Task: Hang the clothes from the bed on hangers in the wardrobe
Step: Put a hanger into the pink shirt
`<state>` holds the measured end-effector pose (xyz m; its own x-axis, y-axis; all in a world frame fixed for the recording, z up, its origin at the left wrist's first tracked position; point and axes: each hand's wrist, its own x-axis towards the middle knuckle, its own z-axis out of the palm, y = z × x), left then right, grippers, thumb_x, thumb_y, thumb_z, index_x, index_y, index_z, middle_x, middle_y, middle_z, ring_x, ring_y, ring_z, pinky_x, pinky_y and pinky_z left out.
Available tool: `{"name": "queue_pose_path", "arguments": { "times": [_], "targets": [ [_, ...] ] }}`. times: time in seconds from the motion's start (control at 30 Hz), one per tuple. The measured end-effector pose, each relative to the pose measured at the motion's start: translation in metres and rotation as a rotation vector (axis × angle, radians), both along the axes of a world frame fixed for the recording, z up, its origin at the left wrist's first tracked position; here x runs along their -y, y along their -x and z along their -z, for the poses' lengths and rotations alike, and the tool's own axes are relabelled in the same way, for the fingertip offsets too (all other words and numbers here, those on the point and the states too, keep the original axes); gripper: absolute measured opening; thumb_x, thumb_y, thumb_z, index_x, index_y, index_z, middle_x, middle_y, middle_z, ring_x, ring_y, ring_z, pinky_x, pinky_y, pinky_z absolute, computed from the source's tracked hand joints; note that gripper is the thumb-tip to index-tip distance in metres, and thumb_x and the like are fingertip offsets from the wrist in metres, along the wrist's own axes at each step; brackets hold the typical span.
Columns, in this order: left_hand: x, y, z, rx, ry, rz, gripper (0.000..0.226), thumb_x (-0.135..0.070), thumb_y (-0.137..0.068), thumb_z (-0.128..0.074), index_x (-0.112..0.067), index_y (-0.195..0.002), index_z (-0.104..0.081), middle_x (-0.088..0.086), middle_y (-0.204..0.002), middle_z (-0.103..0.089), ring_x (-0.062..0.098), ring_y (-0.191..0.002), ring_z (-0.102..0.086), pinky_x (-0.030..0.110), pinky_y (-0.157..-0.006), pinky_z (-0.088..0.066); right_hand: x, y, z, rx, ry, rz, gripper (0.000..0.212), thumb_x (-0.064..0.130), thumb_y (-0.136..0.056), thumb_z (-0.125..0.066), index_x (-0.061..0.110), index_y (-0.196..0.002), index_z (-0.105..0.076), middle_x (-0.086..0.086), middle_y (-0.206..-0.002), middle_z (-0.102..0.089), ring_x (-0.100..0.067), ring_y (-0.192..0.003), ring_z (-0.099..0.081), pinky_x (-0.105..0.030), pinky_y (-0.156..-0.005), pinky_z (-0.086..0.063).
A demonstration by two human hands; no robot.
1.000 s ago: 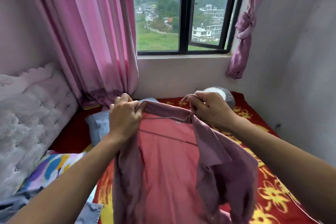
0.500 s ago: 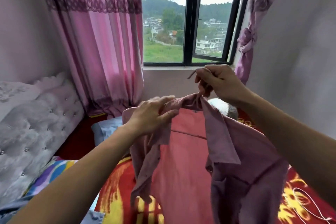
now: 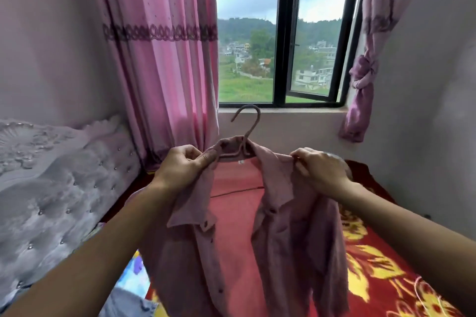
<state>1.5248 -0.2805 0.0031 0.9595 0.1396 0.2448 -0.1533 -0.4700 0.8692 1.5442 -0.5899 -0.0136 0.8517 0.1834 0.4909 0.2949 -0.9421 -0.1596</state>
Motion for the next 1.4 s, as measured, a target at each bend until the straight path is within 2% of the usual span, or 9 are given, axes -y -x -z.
{"name": "queue_pose_path", "arguments": {
  "times": [0.1, 0.27, 0.47, 0.6, 0.77, 0.97, 1.07, 1.23, 1.4],
  "targets": [
    [-0.005, 0.029, -0.012, 0.014, 0.164, 0.003, 0.037, -0.044, -0.073, -0.079, -0.011, -0.076, -0.064, 0.000, -0.063, -0.061, 0.011, -0.057, -0.049, 0.025, -0.053, -0.039, -0.017, 0.002, -0.018, 0.062, 0.020, -0.226, 0.036, 0.056, -0.092, -0.048, 0.031, -0.112, -0.064, 0.007, -0.106, -0.071, -0.022, -0.099, -0.064, -0.037, -0.086, -0.045],
    [-0.016, 0.090, -0.019, 0.093, 0.055, -0.137, 0.047, -0.060, -0.071, -0.067, -0.013, -0.078, -0.064, 0.001, -0.062, -0.059, 0.012, -0.057, -0.048, 0.030, -0.058, -0.038, -0.049, 0.023, -0.021, 0.062, -0.144, -0.524, 0.040, 0.066, -0.082, -0.047, 0.027, -0.073, -0.045, 0.008, -0.054, -0.045, -0.019, -0.059, -0.043, -0.033, -0.058, -0.038],
    [-0.057, 0.222, 0.023, 0.069, -0.305, -0.700, 0.060, -0.065, -0.078, -0.039, -0.014, -0.089, -0.068, 0.006, -0.087, -0.071, 0.026, -0.086, -0.063, 0.039, -0.078, -0.047, -0.061, 0.071, 0.002, 0.041, -0.309, -0.725, 0.032, 0.059, -0.080, -0.053, 0.027, -0.077, -0.057, 0.006, -0.062, -0.058, -0.026, -0.067, -0.058, -0.035, -0.059, -0.045],
    [-0.051, 0.344, 0.063, -0.101, -0.487, -0.744, 0.056, -0.067, -0.083, -0.043, -0.016, -0.083, -0.066, 0.004, -0.081, -0.067, 0.026, -0.083, -0.063, 0.039, -0.073, -0.047, -0.089, 0.120, 0.033, -0.082, -0.286, -0.905, 0.037, 0.068, -0.075, -0.042, 0.033, -0.070, -0.053, 0.012, -0.056, -0.047, -0.021, -0.066, -0.058, -0.032, -0.056, -0.034],
    [-0.041, 0.481, 0.085, -0.360, -0.911, -0.846, 0.033, -0.048, -0.095, -0.039, -0.023, -0.091, -0.061, -0.001, -0.092, -0.064, 0.025, -0.094, -0.060, 0.037, -0.076, -0.042, -0.148, 0.208, 0.047, -0.223, -0.134, -1.134, 0.043, 0.060, -0.078, -0.055, 0.018, -0.068, -0.052, 0.006, -0.057, -0.044, -0.022, -0.061, -0.046, -0.033, -0.057, -0.036],
    [-0.039, 0.627, 0.073, -0.374, -0.924, -1.119, 0.025, -0.038, -0.098, -0.043, -0.018, -0.090, -0.056, -0.002, -0.098, -0.062, 0.023, -0.097, -0.056, 0.039, -0.074, -0.044, -0.203, 0.329, 0.012, -0.556, 0.055, -1.534, 0.016, 0.033, -0.084, -0.070, 0.021, -0.080, -0.061, 0.013, -0.053, -0.051, 0.000, -0.050, -0.046, -0.015, -0.052, -0.033],
    [-0.043, 0.692, 0.065, -0.353, -0.852, -1.230, 0.025, -0.040, -0.096, -0.046, -0.020, -0.091, -0.059, -0.002, -0.093, -0.059, 0.023, -0.092, -0.056, 0.040, -0.074, -0.046, -0.230, 0.397, 0.009, -0.754, 0.058, -1.664, 0.024, 0.024, -0.086, -0.065, 0.011, -0.069, -0.055, 0.010, -0.057, -0.044, -0.002, -0.054, -0.038, -0.026, -0.054, -0.032],
    [-0.055, 0.814, 0.058, -0.418, -0.708, -1.362, 0.021, -0.034, -0.092, -0.055, -0.018, -0.102, -0.061, 0.002, -0.098, -0.056, 0.025, -0.094, -0.059, 0.036, -0.076, -0.047, -0.282, 0.514, 0.007, -0.911, -0.060, -1.668, 0.035, 0.021, -0.086, -0.068, 0.012, -0.058, -0.049, 0.005, -0.058, -0.039, -0.007, -0.057, -0.036, -0.030, -0.056, -0.027],
    [-0.072, 0.940, 0.058, -0.640, -0.687, -1.381, 0.027, -0.037, -0.093, -0.054, -0.017, -0.112, -0.059, 0.002, -0.109, -0.056, 0.021, -0.102, -0.058, 0.032, -0.079, -0.046, -0.347, 0.625, 0.019, -1.075, -0.190, -1.482, 0.026, 0.021, -0.084, -0.068, -0.001, -0.070, -0.067, -0.003, -0.061, -0.055, -0.014, -0.060, -0.048, -0.028, -0.058, -0.036]
  ]
}}
